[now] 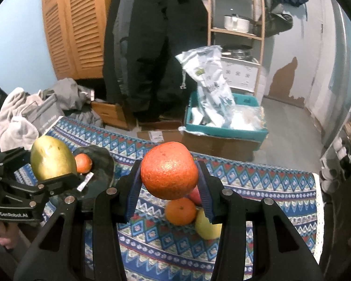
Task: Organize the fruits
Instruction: 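Carry the mango with the left tool while the right tool carries the orange to the glass plate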
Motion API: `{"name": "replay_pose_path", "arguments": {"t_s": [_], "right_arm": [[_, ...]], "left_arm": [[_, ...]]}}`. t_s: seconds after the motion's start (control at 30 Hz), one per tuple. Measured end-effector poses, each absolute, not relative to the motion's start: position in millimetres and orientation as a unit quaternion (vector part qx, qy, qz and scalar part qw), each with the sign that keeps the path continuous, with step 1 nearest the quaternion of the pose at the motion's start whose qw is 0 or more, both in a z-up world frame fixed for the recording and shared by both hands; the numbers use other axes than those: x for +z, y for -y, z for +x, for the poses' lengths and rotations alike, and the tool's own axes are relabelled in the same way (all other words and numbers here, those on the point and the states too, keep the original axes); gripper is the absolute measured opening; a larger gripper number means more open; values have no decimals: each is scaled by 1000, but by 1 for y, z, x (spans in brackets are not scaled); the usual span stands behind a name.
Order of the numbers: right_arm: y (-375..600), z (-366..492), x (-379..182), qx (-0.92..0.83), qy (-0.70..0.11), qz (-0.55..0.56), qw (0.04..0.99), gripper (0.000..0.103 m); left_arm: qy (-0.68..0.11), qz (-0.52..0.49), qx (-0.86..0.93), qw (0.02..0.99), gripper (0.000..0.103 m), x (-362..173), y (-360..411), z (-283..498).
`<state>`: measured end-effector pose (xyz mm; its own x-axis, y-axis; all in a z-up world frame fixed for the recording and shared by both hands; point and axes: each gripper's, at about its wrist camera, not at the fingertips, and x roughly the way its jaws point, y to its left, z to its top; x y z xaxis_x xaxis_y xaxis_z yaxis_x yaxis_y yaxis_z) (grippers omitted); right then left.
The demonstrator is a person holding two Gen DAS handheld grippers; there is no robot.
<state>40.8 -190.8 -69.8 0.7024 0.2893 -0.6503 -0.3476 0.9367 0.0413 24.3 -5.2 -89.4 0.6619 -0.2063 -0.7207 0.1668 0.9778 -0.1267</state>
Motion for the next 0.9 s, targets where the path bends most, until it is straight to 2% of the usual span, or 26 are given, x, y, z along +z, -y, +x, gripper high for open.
{"name": "replay_pose_path", "arguments": {"t_s": [0.63, 0.9], "right_arm": [[115, 67, -68, 225, -355, -47, 906, 44], [81, 76, -80, 244, -376, -53, 892, 44]], "left_arm": [[-409, -63, -51, 909, 80, -103, -57, 21], [-434, -77, -29, 897, 80, -125, -82, 26]]}}
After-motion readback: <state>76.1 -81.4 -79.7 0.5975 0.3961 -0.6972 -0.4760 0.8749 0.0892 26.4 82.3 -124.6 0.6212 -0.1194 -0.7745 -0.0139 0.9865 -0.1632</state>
